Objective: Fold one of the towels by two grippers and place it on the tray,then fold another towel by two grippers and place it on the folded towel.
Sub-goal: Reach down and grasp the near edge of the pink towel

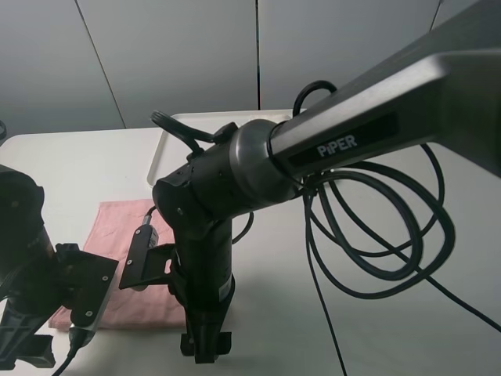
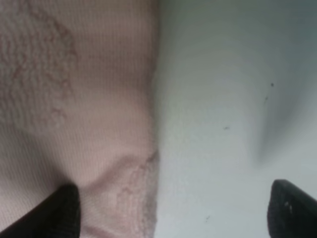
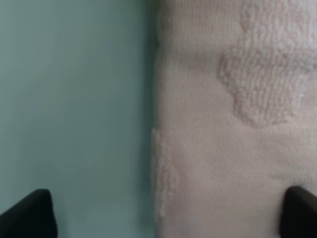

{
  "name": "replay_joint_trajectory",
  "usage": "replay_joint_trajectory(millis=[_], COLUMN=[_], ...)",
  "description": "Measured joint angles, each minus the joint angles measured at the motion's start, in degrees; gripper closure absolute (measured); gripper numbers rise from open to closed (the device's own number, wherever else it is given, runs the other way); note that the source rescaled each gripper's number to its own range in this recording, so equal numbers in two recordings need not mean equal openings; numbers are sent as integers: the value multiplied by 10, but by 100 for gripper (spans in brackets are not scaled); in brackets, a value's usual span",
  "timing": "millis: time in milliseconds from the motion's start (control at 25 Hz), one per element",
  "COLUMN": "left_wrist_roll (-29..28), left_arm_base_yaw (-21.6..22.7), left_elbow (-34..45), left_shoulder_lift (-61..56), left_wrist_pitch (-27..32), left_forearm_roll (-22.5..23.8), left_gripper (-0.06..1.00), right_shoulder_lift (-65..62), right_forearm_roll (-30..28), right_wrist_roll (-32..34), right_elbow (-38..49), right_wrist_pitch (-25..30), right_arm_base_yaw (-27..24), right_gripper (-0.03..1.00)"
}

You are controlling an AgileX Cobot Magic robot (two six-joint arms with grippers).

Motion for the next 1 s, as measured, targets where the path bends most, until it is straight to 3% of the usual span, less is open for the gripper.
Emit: replay_joint_trajectory(millis=[80,280,400,640,800,1000], left_wrist_roll=[0,0,-1,-1,-1,-1], left_arm_base_yaw=[0,0,0,0,0,0], left_elbow=[0,0,0,0,0,0], left_shoulder_lift=[0,0,0,0,0,0], left_wrist_pitch=[0,0,0,0,0,-1], left_forearm_roll=[0,0,0,0,0,0], left_gripper=[-4,-4,-4,-4,-4,-4], right_shoulder_lift=[0,3,3,4,4,4], right_forearm_roll=[-2,-2,-2,-2,-4,-12], right_wrist_roll=[1,4,6,8,9,13], right_elbow=[0,0,0,0,0,0], right_wrist_pitch=[-3,-3,-2,-8,-13,-13], right_arm_base_yaw=[0,0,0,0,0,0], right_gripper=[13,54,68,74,94,96])
